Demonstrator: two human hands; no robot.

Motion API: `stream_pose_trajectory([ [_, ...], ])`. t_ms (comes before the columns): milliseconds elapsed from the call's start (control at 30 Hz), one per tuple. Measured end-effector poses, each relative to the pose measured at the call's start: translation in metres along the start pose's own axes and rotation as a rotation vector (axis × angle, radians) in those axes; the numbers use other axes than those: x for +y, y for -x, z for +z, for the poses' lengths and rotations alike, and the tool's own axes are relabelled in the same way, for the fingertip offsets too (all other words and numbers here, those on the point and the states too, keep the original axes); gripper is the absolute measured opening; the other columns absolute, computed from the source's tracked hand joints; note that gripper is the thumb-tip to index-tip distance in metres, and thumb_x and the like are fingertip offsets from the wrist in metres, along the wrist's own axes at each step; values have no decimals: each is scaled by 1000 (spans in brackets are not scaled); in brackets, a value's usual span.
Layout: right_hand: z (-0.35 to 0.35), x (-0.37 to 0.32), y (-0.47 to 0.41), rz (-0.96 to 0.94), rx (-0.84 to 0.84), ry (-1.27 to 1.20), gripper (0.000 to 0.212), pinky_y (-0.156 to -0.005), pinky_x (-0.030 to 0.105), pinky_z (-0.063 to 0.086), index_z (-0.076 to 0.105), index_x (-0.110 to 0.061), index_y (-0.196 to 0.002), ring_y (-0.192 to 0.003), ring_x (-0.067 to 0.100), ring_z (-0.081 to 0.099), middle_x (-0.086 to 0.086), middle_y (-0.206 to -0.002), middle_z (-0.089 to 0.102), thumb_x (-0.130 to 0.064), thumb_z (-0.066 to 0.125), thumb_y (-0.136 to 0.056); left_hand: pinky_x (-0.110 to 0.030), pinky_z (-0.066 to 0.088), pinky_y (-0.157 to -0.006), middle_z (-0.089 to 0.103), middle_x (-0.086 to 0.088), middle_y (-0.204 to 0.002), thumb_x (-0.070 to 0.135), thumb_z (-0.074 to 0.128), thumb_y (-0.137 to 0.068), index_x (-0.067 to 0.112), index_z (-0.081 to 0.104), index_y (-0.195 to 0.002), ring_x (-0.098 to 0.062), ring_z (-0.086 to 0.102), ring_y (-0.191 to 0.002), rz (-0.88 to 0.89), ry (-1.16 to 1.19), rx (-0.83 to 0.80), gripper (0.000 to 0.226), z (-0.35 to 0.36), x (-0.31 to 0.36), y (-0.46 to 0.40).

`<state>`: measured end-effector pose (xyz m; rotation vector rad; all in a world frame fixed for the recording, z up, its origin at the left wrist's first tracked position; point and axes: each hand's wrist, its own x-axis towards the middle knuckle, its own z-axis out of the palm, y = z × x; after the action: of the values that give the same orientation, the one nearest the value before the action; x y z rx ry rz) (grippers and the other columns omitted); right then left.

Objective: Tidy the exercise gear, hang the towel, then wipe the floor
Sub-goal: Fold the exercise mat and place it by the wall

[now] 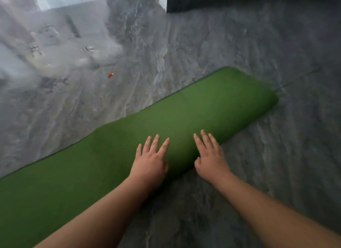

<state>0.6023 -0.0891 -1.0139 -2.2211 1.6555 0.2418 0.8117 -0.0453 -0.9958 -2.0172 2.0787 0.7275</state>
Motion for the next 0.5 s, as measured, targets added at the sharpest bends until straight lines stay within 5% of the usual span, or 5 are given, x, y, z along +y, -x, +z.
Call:
stream_pose_trajectory([
  [167,8,53,-19,192,175,-255,74,-123,41,8,14,-18,-157,-151,29,3,7,-166,3,-20,49,-91,-52,3,-123,-8,-8,-166,38,37,-99,34,-10,-155,-30,-10,-151,62,-51,-16,73,5,37,-34],
  [400,3,91,-59,700,521,-1343,69,-112,32,34,22,-14,-153,-140,25,39,14,-156,32,-2,51,-92,-50,5,-123,-5,-5,-166,35,43,-97,37,-8,-155,-31,-6,-152,155,-85,-9,76,9,67,-65],
  [500,7,103,-70,847,613,-1713,70,-107,38,43,24,-11,-152,-127,26,52,15,-150,41,4,53,-90,-49,5,-123,-4,-3,-166,32,43,-97,38,-6,-155,-29,-5,-152,190,-87,-10,76,11,71,-63],
])
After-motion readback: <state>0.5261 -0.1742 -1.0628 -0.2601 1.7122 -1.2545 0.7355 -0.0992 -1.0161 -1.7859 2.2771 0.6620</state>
